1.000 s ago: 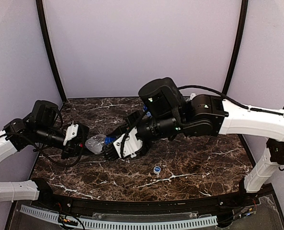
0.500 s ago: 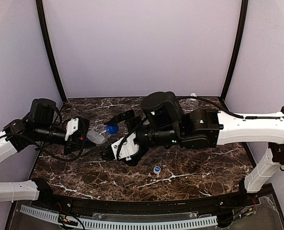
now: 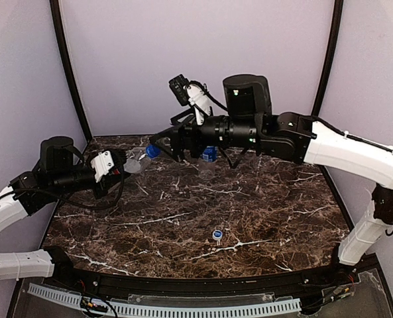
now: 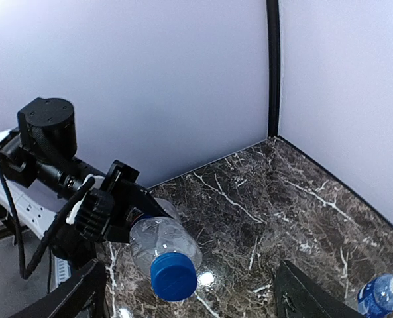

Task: Unscrew the bottle caps

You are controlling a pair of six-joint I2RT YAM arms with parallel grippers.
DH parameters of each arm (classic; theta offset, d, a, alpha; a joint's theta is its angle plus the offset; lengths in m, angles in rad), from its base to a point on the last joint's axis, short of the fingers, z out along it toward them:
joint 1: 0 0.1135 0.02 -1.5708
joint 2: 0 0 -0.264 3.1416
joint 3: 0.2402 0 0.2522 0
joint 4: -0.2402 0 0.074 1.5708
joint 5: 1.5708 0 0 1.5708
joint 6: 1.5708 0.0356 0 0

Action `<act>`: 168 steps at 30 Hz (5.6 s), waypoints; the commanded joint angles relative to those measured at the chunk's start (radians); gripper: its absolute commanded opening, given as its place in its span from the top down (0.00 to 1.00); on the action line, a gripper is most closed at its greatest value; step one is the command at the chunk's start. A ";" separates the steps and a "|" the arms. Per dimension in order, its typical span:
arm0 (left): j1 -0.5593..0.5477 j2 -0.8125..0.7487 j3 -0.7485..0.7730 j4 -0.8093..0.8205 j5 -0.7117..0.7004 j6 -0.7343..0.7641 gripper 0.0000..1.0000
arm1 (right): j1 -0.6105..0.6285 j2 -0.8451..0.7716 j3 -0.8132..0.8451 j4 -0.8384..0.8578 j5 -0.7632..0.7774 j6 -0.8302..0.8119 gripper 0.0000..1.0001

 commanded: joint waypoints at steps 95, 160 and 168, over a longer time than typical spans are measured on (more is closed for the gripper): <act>0.003 -0.022 -0.020 -0.018 0.059 -0.013 0.79 | 0.084 0.158 0.321 -0.366 0.225 0.346 0.16; 0.003 -0.048 0.000 -0.519 0.402 0.303 0.82 | 0.316 -0.085 -0.391 0.387 0.345 -1.845 1.00; 0.023 -0.090 -0.056 -0.236 0.230 0.021 0.82 | 0.178 -0.318 -0.421 0.237 0.074 -1.117 1.00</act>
